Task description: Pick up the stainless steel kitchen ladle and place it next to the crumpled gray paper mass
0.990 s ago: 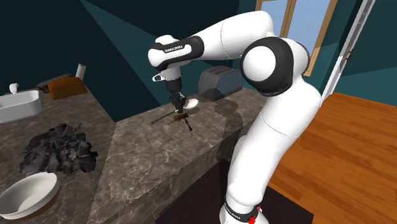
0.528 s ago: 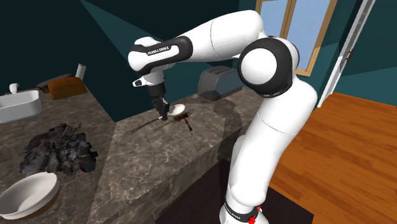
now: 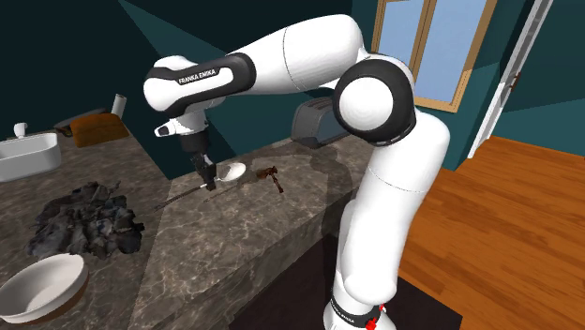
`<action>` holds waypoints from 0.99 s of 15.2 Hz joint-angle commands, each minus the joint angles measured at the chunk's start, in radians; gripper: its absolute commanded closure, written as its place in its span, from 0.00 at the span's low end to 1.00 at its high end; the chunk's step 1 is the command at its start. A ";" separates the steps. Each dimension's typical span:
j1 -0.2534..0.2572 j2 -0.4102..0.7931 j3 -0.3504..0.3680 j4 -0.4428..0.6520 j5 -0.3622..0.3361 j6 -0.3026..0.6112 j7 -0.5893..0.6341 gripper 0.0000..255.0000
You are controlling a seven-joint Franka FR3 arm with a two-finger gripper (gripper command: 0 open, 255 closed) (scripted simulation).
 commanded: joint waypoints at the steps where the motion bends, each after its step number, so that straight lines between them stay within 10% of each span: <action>1: 0.020 0.036 0.021 0.040 0.021 -0.003 0.036 1.00; 7: 0.074 0.147 0.077 0.163 0.071 -0.010 0.134 1.00; 15: 0.074 0.160 0.078 0.070 0.075 0.094 0.124 1.00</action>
